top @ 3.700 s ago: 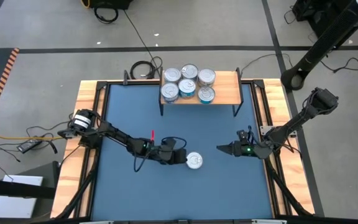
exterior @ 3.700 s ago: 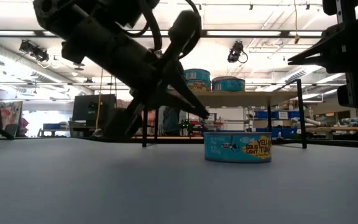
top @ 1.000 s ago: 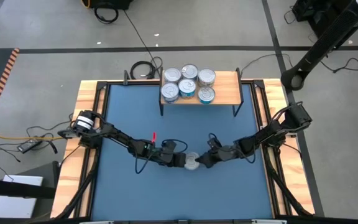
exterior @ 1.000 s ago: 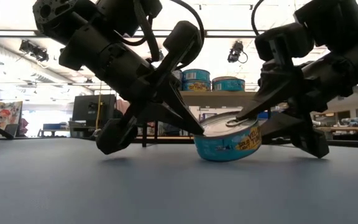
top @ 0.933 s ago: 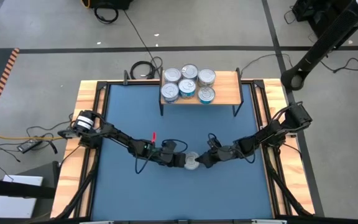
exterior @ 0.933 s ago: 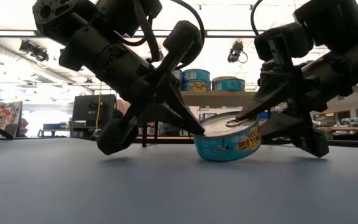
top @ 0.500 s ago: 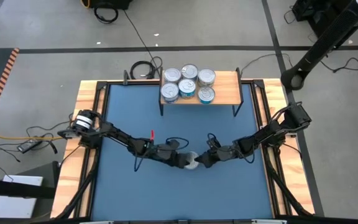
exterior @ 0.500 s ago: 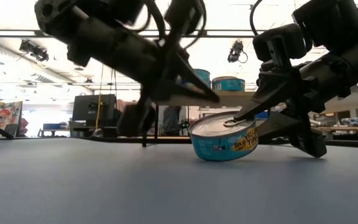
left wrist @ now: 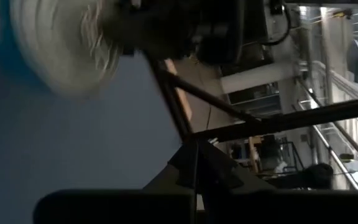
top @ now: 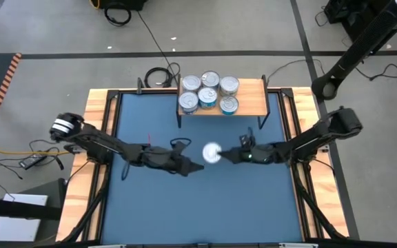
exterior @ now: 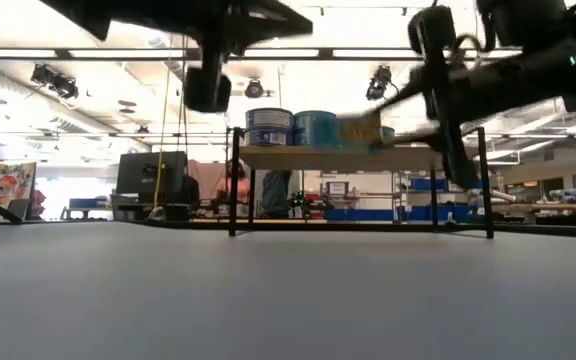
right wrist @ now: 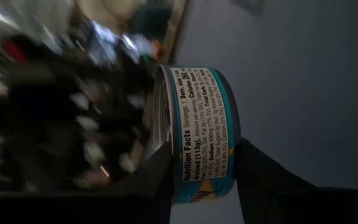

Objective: Stack canned seafood by type on shelf
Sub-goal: Stack the yellow blue tuna can on top of the yellow blue tuna can on the shelf

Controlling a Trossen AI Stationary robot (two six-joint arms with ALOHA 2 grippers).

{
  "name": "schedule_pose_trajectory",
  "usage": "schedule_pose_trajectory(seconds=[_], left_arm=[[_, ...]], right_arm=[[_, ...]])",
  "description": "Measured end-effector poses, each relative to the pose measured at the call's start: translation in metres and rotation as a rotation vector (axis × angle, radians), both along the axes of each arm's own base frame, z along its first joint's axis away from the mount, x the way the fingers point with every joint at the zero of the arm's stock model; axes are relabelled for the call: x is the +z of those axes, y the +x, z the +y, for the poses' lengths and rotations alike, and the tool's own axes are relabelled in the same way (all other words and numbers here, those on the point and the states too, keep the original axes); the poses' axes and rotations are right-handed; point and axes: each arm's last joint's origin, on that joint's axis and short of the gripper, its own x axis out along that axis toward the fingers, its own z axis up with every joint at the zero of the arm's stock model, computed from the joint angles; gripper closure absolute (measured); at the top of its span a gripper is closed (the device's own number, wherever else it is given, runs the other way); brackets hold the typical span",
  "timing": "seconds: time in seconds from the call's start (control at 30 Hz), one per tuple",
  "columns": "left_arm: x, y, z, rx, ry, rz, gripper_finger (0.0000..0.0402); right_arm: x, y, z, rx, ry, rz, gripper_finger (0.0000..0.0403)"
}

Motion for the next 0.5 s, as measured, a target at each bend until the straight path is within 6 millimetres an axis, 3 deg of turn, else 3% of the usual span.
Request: schedule_pose_trajectory(seconds=[0.13, 0.3, 0.5], left_arm=[[0.015, -0.008, 0.003, 0.003, 0.051, -0.038, 0.0389], [0.016, -0.011, 0.004, 0.011, 0.082, -0.019, 0.0389], [0.013, -0.012, 0.004, 0.015, 0.066, 0.013, 0.0389]], right_arm=[[0.032, -0.009, -0.014, -0.161, -0.027, -0.150, 0.0277], [0.065, -0.025, -0.033, -0.354, -0.090, -0.272, 0.0277], [0.081, -0.038, -0.057, -0.529, -0.124, -0.313, 0.0277]])
